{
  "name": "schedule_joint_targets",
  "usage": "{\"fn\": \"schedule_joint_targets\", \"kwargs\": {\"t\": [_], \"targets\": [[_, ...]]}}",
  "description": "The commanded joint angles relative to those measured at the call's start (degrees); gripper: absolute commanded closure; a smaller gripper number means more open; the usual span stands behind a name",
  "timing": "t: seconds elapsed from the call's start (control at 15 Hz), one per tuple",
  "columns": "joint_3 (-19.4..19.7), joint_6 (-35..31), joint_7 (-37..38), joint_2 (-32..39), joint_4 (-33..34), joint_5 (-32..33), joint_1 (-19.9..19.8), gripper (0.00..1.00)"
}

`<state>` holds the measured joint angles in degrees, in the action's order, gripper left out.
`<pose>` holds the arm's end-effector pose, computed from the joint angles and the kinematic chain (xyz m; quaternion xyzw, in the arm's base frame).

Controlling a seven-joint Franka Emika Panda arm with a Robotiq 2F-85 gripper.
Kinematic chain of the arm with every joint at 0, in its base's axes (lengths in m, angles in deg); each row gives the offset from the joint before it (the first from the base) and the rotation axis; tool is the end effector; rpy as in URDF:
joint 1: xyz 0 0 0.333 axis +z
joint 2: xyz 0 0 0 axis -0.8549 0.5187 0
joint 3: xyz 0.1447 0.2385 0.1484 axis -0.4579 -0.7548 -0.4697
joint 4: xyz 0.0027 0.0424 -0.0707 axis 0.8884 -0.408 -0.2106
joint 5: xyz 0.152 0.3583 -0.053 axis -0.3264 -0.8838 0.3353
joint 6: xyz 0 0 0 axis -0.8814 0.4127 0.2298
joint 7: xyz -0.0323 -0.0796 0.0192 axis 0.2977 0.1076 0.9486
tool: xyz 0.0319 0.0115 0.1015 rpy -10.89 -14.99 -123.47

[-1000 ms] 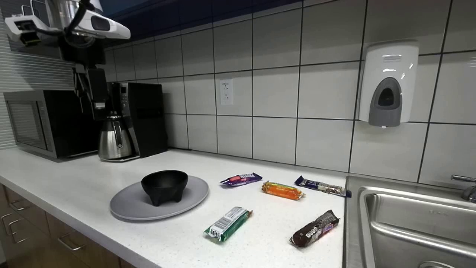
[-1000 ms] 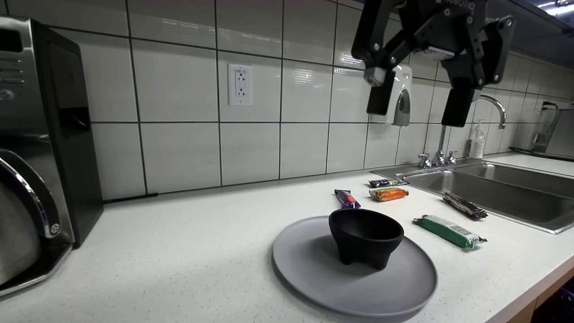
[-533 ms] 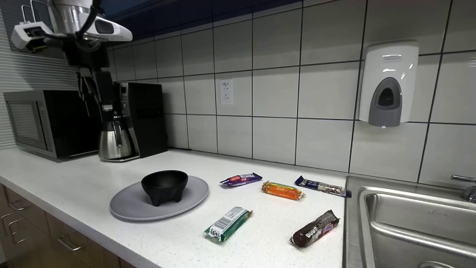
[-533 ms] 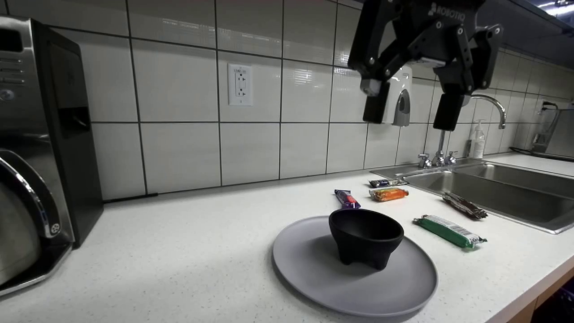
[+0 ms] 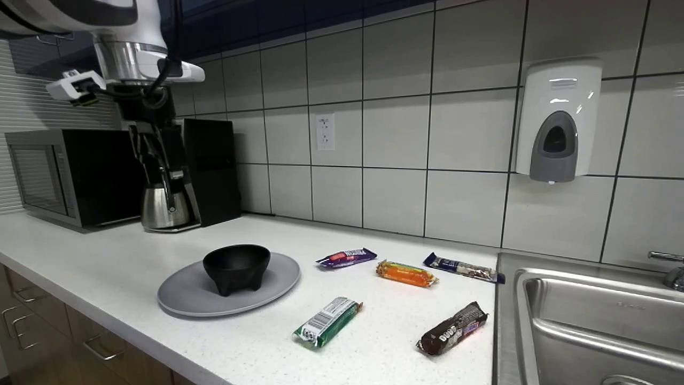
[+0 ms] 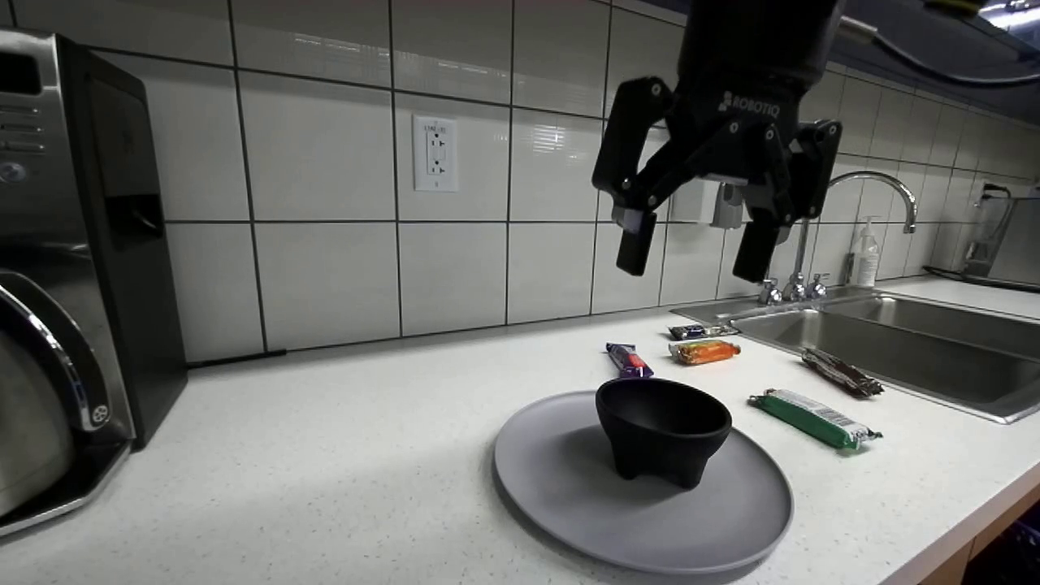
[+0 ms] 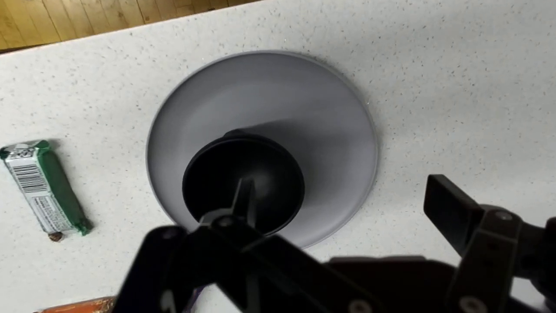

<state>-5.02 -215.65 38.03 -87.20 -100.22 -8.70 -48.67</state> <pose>0.3590 0.2000 0.4078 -0.9964 0.0448 -0.0650 0.0315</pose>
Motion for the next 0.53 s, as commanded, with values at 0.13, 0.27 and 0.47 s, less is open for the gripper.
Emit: {"fn": "schedule_joint_targets", "kwargs": {"t": [0.13, 0.27, 0.47], "targets": [[-0.2, -4.3, 1.2, 6.4, 1.5, 4.0, -1.4, 0.0], [0.0, -5.4, 1.3, 8.6, 2.0, 5.1, -1.5, 0.0], [0.3, -6.4, 1.4, 11.9, 3.2, 6.7, -1.7, 0.0]]}}
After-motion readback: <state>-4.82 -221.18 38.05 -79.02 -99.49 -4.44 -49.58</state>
